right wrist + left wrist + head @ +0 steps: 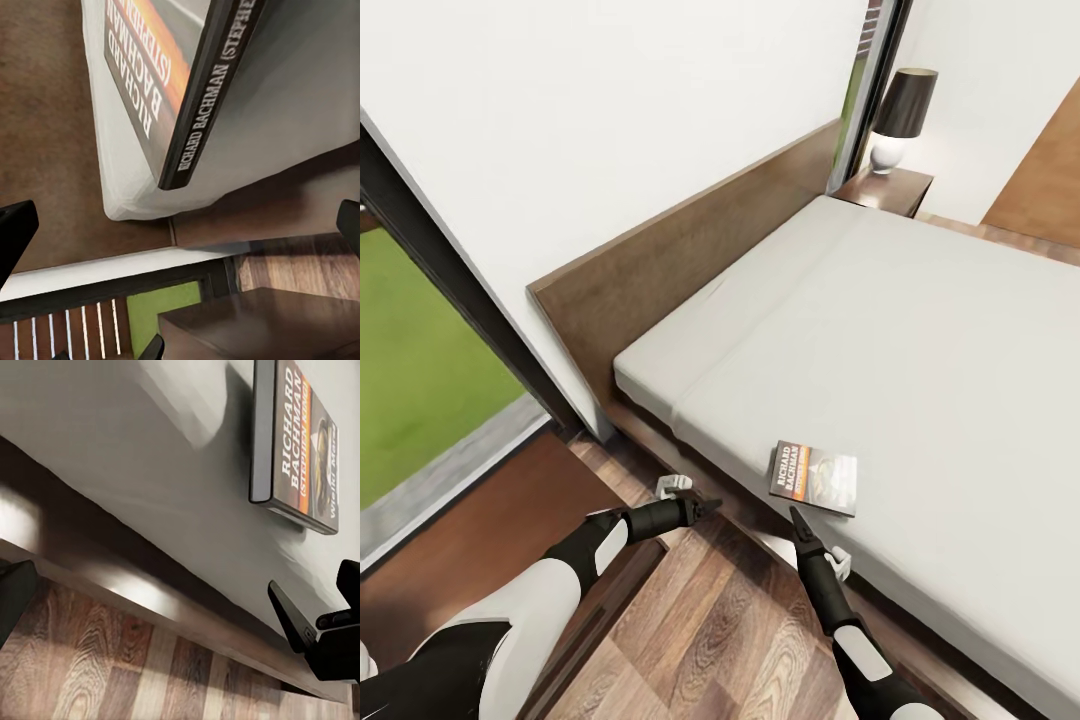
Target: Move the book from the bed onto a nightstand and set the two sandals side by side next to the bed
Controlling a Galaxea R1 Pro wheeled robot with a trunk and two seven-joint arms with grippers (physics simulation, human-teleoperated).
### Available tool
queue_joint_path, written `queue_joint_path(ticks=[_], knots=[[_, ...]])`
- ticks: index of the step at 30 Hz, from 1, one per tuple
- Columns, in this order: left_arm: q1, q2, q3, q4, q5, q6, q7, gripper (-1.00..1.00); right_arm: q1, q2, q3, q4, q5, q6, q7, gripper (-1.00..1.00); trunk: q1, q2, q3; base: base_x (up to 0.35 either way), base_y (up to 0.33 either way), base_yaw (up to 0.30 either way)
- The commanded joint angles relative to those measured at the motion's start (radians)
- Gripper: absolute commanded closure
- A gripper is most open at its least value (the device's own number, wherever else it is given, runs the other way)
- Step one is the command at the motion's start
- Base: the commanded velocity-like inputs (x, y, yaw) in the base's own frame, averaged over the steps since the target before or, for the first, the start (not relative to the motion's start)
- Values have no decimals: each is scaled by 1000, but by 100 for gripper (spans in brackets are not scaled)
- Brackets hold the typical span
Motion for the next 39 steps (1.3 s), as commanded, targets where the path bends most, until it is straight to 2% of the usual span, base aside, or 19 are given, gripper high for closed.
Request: queue_joint_path(ticks=[1, 25, 39], knots=[[0, -1, 7, 0, 2, 10, -4, -100, -1, 0, -1, 1, -4, -1, 4, -100, 0, 0, -1, 78, 0, 0], [0, -6, 7, 0, 2, 10, -4, -100, -1, 0, -1, 1, -3, -1, 4, -100, 0, 0, -1, 94, 0, 0], [0, -7, 7, 0, 2, 10, -4, -100, -1, 0, -1, 1, -4, -1, 4, -100, 0, 0, -1, 10, 0, 0]])
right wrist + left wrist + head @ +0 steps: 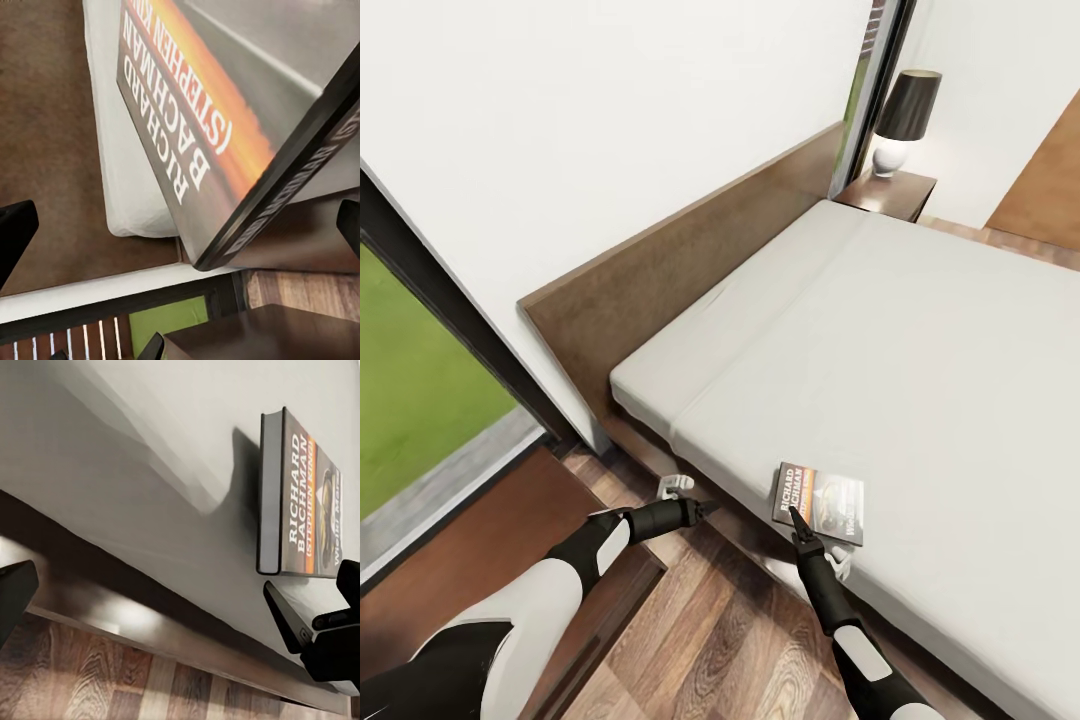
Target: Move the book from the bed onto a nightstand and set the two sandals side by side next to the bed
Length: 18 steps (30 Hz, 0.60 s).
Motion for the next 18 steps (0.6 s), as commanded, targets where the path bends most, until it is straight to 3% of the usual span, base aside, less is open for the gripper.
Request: queue_joint_path(ticks=[1, 18], knots=[[0, -1, 7, 0, 2, 10, -4, -100, -1, 0, -1, 1, -4, -1, 4, -100, 0, 0, -1, 0, 0, 0], [0, -2, 7, 0, 2, 10, -4, -100, -1, 0, -1, 0, -4, -1, 4, -100, 0, 0, -1, 15, 0, 0]])
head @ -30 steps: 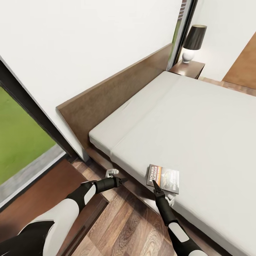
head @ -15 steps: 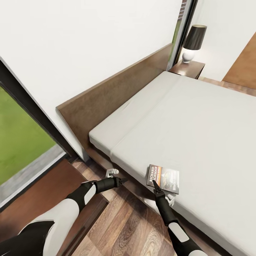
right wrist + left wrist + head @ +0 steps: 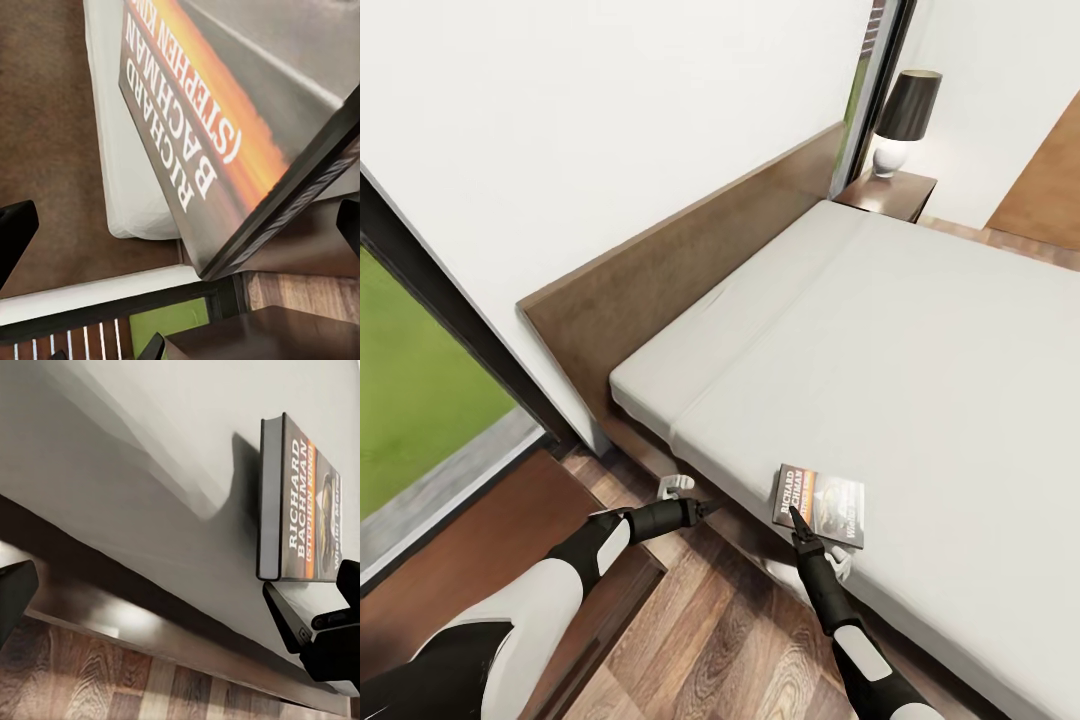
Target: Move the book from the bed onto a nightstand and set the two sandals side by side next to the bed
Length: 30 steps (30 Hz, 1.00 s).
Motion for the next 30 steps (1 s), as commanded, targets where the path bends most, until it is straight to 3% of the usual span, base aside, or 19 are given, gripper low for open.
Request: queue_joint_path(ticks=[1, 9, 10, 30], knots=[[0, -1, 7, 0, 2, 10, -4, -100, -1, 0, -1, 1, -4, -1, 4, -100, 0, 0, -1, 0, 0, 0], [0, -1, 7, 0, 2, 10, -4, -100, -1, 0, -1, 1, -4, -1, 4, -100, 0, 0, -1, 0, 0, 0], [0, -1, 7, 0, 2, 10, -4, -100, -1, 0, -1, 1, -4, -1, 4, 100, 0, 0, -1, 0, 0, 0], [0, -1, 6, 0, 2, 10, -4, -100, -1, 0, 1, 1, -4, -1, 4, 100, 0, 0, -1, 0, 0, 0]])
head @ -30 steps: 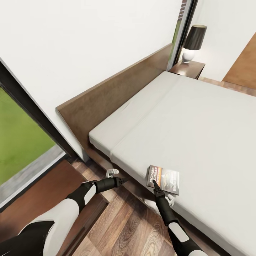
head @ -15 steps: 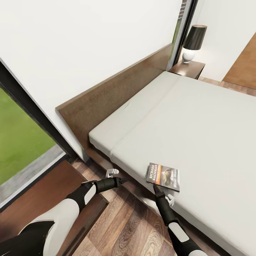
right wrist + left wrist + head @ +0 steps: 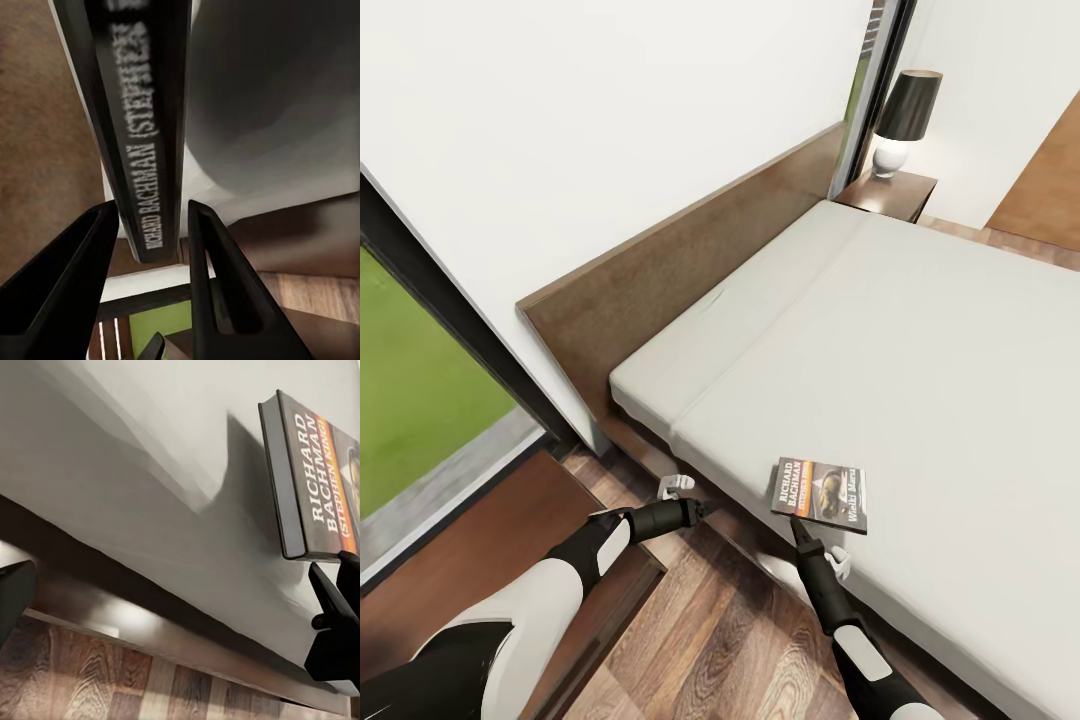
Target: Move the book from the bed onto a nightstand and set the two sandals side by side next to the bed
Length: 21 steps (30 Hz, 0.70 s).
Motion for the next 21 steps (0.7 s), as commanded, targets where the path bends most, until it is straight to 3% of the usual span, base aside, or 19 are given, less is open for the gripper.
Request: queue_joint_path(ticks=[1, 4, 21], knots=[[0, -1, 7, 0, 2, 10, -4, -100, -1, 0, -1, 1, -5, 0, 4, 100, 0, 0, -1, 0, 0, 0], [0, -1, 7, 0, 2, 10, -4, -100, -1, 0, -1, 1, -5, 0, 4, 100, 0, 0, -1, 0, 0, 0], [0, -7, 7, 0, 2, 10, -4, -100, -1, 0, -1, 1, -5, 0, 4, 100, -65, 119, 53, 0, 0, 0]])
